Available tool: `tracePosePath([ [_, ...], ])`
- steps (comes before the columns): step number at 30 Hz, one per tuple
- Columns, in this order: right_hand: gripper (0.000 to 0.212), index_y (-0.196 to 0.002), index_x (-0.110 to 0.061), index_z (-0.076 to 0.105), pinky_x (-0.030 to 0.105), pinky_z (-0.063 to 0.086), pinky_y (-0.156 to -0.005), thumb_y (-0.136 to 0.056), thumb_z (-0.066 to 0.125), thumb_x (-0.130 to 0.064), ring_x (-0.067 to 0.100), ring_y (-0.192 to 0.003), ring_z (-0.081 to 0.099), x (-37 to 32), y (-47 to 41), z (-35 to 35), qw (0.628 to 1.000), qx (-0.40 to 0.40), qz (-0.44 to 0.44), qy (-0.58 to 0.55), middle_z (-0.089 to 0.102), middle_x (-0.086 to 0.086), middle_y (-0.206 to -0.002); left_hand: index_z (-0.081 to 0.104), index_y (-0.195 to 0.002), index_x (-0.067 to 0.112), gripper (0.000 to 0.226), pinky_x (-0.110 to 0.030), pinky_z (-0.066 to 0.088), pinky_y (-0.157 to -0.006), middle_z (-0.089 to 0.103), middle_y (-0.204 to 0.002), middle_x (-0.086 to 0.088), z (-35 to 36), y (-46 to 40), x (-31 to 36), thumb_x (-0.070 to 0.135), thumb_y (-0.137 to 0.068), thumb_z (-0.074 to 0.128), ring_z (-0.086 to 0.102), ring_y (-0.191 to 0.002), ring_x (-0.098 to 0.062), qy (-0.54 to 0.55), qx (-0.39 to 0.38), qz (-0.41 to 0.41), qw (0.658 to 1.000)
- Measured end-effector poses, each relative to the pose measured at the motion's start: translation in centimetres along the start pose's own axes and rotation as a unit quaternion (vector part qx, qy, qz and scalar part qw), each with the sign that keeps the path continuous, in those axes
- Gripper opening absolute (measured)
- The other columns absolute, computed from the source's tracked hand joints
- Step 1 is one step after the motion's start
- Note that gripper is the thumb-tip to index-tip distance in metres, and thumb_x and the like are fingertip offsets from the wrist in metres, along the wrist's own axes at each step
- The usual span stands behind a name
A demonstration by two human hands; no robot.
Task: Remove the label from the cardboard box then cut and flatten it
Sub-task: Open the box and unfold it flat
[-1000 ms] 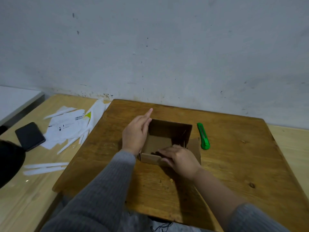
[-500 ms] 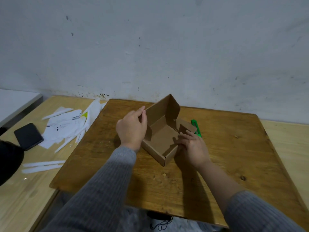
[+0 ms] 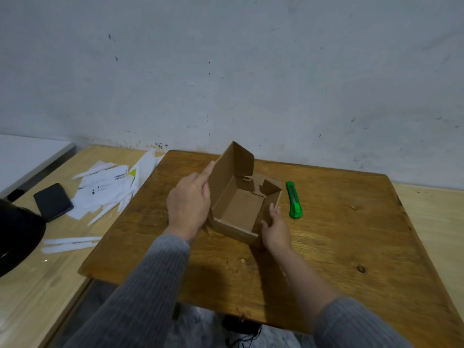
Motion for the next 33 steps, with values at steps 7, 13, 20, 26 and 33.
tracePosePath([
  [7, 0.066, -0.149, -0.025, 0.022, 0.037, 0.032, -0.113, -0.093, 0.053, -0.01, 0.022, -0.145, 0.019, -0.4, -0.3, 0.6, 0.999, -0.034, -0.016, -0.016, 0.008, -0.004, -0.16, 0.027, -0.152, 0.021, 0.057, -0.046, 0.048, -0.095, 0.047, -0.143, -0.003, 0.2, -1.2, -0.8, 0.041, -0.099, 0.034, 0.044, -0.128, -0.022, -0.193, -0.137, -0.038, 0.971],
  [13, 0.067, -0.149, -0.025, 0.023, 0.035, 0.029, -0.113, -0.092, 0.054, -0.007, 0.022, -0.145, 0.019, -1.6, -0.3, 1.3, 0.999, -0.033, -0.036, -0.001, 0.01, -0.003, -0.16, -0.001, -0.154, 0.012, 0.071, -0.066, -0.007, -0.112, -0.015, -0.162, -0.008, 2.6, 0.4, -3.9, 0.028, -0.098, 0.041, -0.018, -0.148, -0.026, -0.414, -0.304, -0.009, 0.858],
  [20, 0.068, -0.148, -0.026, 0.026, 0.04, 0.029, -0.115, -0.09, 0.054, -0.002, 0.021, -0.145, 0.02, -2.6, 0.0, 3.5, 0.998, -0.047, -0.032, -0.011, 0.015, -0.004, -0.159, -0.014, -0.153, 0.027, 0.075, -0.067, -0.016, -0.108, -0.024, -0.159, -0.002, 6.7, 2.8, -8.1, 0.068, -0.093, 0.005, -0.021, -0.146, -0.026, -0.359, -0.391, -0.012, 0.847],
  [26, 0.069, -0.147, -0.03, 0.025, 0.044, 0.03, -0.114, -0.091, 0.054, -0.003, 0.021, -0.145, 0.02, -3.2, -0.7, 4.2, 0.999, -0.04, -0.022, -0.008, 0.017, -0.005, -0.158, -0.022, -0.15, 0.03, 0.074, -0.063, -0.015, -0.111, -0.036, -0.152, -0.001, 10.2, 3.5, -10.4, 0.069, -0.091, 0.001, -0.033, -0.141, -0.025, -0.228, -0.405, 0.029, 0.885],
  [33, 0.067, -0.146, -0.032, 0.026, 0.041, 0.025, -0.116, -0.091, 0.053, -0.005, 0.018, -0.145, 0.017, -4.8, -1.4, 6.0, 0.999, -0.028, -0.023, 0.014, 0.017, -0.007, -0.158, -0.002, -0.154, 0.034, 0.062, -0.068, -0.014, -0.109, -0.031, -0.155, 0.01, 11.8, 1.8, -10.3, 0.052, -0.098, 0.015, -0.033, -0.141, -0.029, -0.161, -0.375, 0.105, 0.907],
])
Point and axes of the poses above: each hand's wrist, its own y-axis away from the middle knuckle, its own z-axis out of the palm, x = y × z, the point moved 10 cm from there along -y, towards the middle knuckle
